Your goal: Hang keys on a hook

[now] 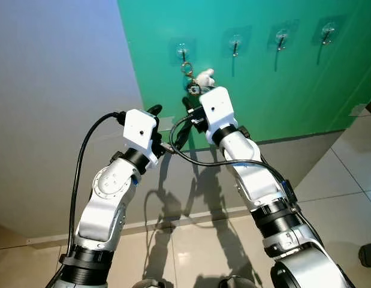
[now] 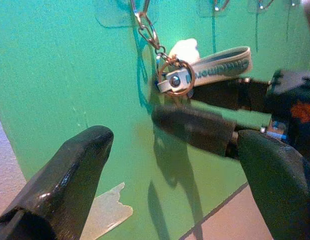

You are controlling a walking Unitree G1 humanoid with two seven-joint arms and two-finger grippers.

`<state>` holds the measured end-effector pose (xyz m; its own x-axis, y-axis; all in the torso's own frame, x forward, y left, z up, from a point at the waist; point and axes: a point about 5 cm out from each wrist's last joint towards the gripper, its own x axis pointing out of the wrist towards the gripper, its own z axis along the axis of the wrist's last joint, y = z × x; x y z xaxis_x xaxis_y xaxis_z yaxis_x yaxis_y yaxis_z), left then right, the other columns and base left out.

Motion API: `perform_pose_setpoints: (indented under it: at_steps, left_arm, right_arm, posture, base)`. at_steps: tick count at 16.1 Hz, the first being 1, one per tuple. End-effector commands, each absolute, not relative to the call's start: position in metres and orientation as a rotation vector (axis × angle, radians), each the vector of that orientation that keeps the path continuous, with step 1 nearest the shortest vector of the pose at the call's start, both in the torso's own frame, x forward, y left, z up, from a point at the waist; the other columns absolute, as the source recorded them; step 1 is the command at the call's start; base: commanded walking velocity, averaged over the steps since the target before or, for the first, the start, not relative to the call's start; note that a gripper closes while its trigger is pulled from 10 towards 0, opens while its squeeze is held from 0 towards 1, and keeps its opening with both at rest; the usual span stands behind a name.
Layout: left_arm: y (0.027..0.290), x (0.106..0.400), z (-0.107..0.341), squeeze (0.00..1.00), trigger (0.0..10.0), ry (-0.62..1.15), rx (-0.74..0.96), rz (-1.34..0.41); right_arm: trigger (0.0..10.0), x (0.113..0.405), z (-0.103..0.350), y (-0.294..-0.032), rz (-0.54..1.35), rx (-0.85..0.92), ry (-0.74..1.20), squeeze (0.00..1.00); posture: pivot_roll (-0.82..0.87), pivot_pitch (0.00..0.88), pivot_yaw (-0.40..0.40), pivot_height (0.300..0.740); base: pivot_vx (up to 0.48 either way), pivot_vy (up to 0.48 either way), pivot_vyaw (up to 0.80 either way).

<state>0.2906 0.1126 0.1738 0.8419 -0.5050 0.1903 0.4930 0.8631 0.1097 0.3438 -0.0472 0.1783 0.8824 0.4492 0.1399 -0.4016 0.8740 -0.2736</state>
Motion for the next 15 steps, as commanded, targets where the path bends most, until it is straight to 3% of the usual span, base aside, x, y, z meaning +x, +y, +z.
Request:
perform_pose_setpoints:
  at_steps: [1,13,14,15]
  left_arm:
    - [0.113,0.292,0.184,0.00,10.0,-0.262,0.051,-0.531]
    - [0.113,0.293,0.180,0.00,10.0,-0.254,0.058,-0.535]
    - [0.116,0.293,0.174,0.00,10.0,-0.224,0.078,-0.517]
    - [0.120,0.293,0.169,0.00,10.0,-0.203,0.095,-0.492]
  right_arm:
    - [10.0,0.342,0.181,-0.048,0.459,-0.226,-0.207,1.00]
    - [10.0,0.342,0.166,-0.054,0.463,-0.229,-0.103,1.00]
    - [10.0,0.341,0.152,-0.059,0.474,-0.276,-0.021,0.00]
    - [10.0,0.338,0.143,-0.064,0.479,-0.308,0.017,0.00]
  posture:
    - [-0.09,0.013,0.097,0.740]
    - [-0.10,0.004,0.094,0.740]
    - [-0.10,0.000,0.094,0.740]
    - [-0.10,0.000,0.094,0.740]
  base:
    - [0.000,0.000,0.00]
    - [0.000,0.000,0.00]
    - [0.000,0.000,0.00]
    - [0.000,0.000,0.00]
